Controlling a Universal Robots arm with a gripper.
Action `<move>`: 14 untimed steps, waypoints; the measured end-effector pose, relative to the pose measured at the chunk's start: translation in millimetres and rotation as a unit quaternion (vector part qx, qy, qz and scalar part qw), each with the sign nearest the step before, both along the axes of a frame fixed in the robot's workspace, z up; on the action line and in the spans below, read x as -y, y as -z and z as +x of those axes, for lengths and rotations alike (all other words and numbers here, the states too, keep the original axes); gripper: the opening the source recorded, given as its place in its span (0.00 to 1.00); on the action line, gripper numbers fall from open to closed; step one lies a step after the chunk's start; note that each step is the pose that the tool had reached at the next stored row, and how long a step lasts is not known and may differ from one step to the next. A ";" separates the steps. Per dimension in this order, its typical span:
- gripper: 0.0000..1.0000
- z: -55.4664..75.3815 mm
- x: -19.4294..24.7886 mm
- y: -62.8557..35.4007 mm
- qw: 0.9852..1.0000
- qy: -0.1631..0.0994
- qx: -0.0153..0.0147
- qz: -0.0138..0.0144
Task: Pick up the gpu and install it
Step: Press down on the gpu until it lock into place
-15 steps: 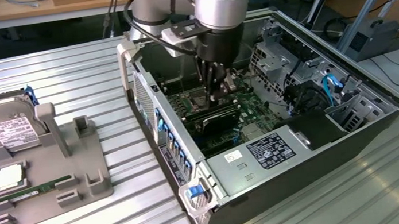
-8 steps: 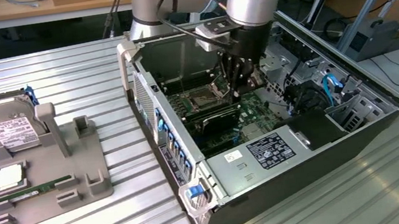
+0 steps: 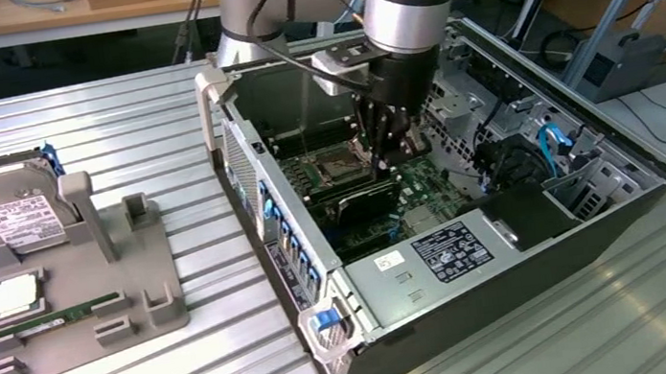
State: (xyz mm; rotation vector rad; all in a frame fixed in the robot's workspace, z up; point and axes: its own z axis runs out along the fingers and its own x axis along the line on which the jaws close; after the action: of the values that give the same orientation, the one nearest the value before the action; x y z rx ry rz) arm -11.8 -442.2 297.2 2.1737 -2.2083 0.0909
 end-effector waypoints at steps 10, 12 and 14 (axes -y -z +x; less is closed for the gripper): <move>0.13 -55.9 -1.5 13.4 1.000 0.000 0.000 0.000; 0.13 -58.3 -2.1 14.0 1.000 0.000 0.000 0.000; 0.13 -61.0 -3.4 14.9 1.000 0.000 0.000 0.000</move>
State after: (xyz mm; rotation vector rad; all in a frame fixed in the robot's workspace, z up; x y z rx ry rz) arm -72.9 -438.8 282.3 2.1730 -2.2091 0.0907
